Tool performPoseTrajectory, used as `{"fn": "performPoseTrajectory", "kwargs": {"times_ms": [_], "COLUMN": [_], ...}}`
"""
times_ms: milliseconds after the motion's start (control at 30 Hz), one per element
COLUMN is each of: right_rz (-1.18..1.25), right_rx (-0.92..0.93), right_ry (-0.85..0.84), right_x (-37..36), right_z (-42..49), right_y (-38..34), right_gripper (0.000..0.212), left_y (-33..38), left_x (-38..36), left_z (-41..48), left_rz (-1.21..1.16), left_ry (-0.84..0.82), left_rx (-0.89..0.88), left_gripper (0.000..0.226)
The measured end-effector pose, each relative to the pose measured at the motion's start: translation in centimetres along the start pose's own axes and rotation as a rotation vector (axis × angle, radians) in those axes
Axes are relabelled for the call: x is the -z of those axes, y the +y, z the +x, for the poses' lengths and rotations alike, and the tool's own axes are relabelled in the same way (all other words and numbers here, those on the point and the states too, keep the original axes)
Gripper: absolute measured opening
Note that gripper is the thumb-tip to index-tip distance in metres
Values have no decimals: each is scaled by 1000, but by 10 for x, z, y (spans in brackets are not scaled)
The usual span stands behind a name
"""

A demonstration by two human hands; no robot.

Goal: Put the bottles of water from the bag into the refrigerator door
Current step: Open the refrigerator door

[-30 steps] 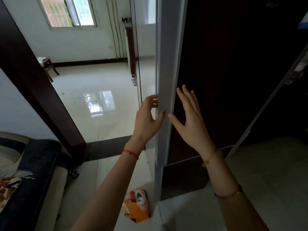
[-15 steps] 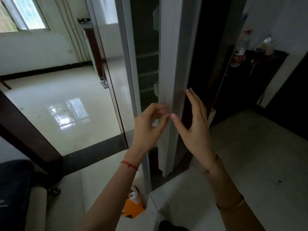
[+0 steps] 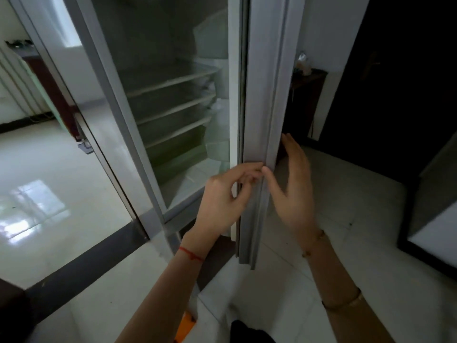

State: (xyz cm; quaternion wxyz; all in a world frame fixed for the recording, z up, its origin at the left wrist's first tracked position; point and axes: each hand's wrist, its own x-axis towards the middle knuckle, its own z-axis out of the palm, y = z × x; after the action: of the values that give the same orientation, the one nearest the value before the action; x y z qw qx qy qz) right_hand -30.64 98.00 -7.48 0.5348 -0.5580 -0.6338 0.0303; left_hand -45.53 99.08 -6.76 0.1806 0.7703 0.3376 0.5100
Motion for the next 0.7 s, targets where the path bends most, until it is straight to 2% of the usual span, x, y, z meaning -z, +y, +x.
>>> {"fn": "performPoseTrajectory", "kwargs": {"times_ms": [200, 333, 500, 700], "right_rz": [-49, -60, -263, -363], "right_rx": [-17, 18, 53, 27], "right_ry": [109, 159, 218, 248], "right_x": [24, 40, 59, 89], "right_z": [-4, -3, 3, 16], "right_y": [17, 24, 40, 72], "right_gripper": [65, 71, 67, 60], "left_y": [11, 15, 17, 12], "left_x": [-20, -33, -52, -88], "left_z": [16, 26, 40, 55], "left_rz": [105, 149, 128, 115], "left_ry": [131, 104, 16, -49], "left_rx": [-146, -195, -195, -165], "left_gripper": [24, 33, 44, 43]}}
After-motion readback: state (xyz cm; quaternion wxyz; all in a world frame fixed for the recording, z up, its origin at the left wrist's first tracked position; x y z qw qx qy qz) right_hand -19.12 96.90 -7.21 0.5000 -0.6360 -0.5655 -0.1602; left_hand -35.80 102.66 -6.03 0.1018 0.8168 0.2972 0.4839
